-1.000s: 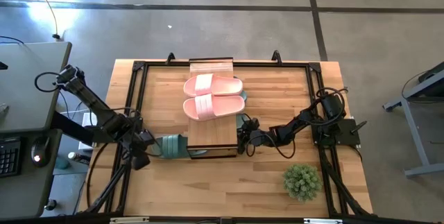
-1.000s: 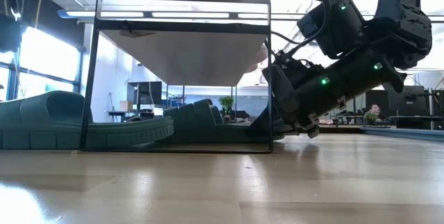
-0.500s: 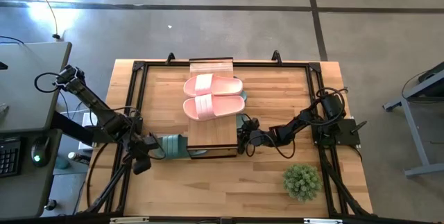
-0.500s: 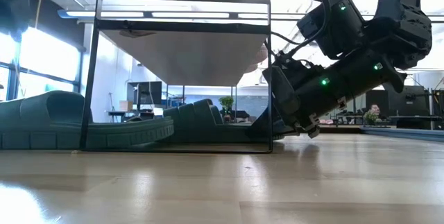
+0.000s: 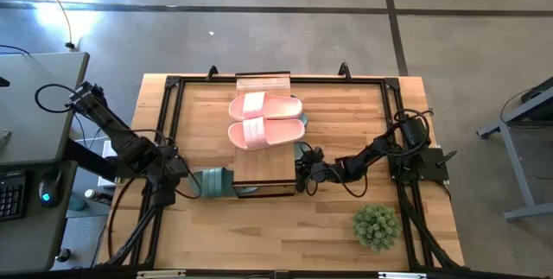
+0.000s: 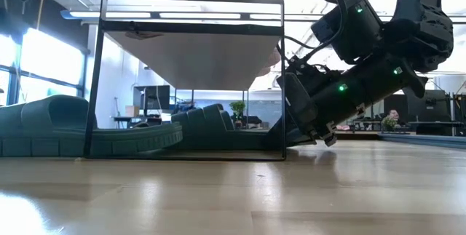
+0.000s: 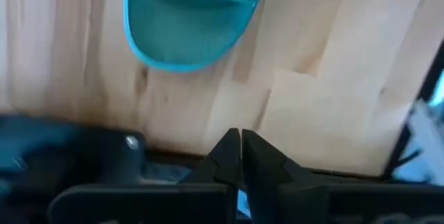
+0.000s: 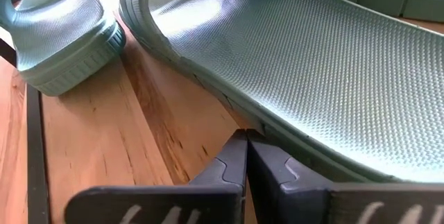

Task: Pick and place slides into the shelf
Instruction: Put the green slide under the shelf

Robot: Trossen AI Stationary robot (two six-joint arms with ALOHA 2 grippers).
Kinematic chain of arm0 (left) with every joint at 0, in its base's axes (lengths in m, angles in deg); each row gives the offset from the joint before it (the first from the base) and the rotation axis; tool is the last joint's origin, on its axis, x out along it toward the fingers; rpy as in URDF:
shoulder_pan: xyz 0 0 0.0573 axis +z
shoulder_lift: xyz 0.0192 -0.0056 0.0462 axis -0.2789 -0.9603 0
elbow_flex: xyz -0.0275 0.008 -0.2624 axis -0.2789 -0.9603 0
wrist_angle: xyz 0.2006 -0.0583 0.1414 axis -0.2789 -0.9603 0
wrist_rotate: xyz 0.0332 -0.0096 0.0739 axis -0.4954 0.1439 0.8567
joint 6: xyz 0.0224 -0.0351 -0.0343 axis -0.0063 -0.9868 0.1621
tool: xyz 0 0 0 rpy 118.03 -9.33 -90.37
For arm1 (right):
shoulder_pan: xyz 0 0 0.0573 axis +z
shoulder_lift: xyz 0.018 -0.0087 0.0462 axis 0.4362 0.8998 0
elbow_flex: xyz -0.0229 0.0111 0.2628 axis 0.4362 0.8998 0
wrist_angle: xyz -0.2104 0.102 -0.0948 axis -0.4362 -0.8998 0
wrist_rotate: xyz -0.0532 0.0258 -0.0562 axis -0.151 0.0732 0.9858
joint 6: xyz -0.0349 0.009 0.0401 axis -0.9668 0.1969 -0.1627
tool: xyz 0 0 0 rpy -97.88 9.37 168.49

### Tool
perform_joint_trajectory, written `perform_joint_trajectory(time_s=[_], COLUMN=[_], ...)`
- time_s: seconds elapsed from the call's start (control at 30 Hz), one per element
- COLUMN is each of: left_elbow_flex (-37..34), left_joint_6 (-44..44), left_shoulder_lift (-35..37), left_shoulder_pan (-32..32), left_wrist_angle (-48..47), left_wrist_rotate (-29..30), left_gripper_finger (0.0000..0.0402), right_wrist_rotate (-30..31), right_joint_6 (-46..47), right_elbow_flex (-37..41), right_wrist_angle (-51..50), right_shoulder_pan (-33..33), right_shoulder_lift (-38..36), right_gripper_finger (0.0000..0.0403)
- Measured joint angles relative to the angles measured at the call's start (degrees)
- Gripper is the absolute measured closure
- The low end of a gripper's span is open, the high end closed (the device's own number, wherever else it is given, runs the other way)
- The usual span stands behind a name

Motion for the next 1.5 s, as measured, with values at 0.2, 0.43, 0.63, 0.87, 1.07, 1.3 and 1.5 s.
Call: perform_joint_trajectory(time_s=[0.2, 0.43, 0.63, 0.87, 1.07, 1.3, 1.5], left_elbow_flex=[-0.18, -0.21, -3.11, -7.34, -11.14, -14.04, -14.43], left_joint_6=[19.92, 35.03, 38.51, 37.2, 34.3, 32.24, 32.67], left_shoulder_lift=[-5.98, -14.28, -18.76, -19.03, -18.25, -17.08, -16.98], left_shoulder_pan=[5.68, 17.38, 23.03, 23.93, 22.85, 22.39, 22.39], left_wrist_angle=[-0.81, -1.29, 0.29, 7.57, 12.98, 18.53, 22.48], left_wrist_rotate=[-6.36, -7.38, -8.72, -11.51, -13.15, -12.62, -9.92], left_gripper_finger=[0.04, 0.0401, 0.0401, 0.0401, 0.0402, 0.0402, 0.0402], right_wrist_rotate=[-0.03, -0.44, -0.21, 0.07, 0.3, 0.3, 0.3], right_joint_6=[0.02, 0.46, 0.46, 0.46, 0.04, 0.02, 0.02], right_elbow_flex=[0.0, 0.0, -0.01, -0.02, -0.02, -0.02, -0.02], right_wrist_angle=[0.02, -0.31, 0.05, 0.06, 0.0, -0.08, 0.05], right_shoulder_pan=[0.0, 0.0, 0.0, 0.0, 0.0, 0.0, 0.0], right_shoulder_lift=[0.0, 0.0, -0.01, -0.02, -0.02, -0.02, -0.02], right_gripper_finger=[0.0403, 0.0403, 0.0403, 0.0403, 0.0403, 0.0403, 0.0403])
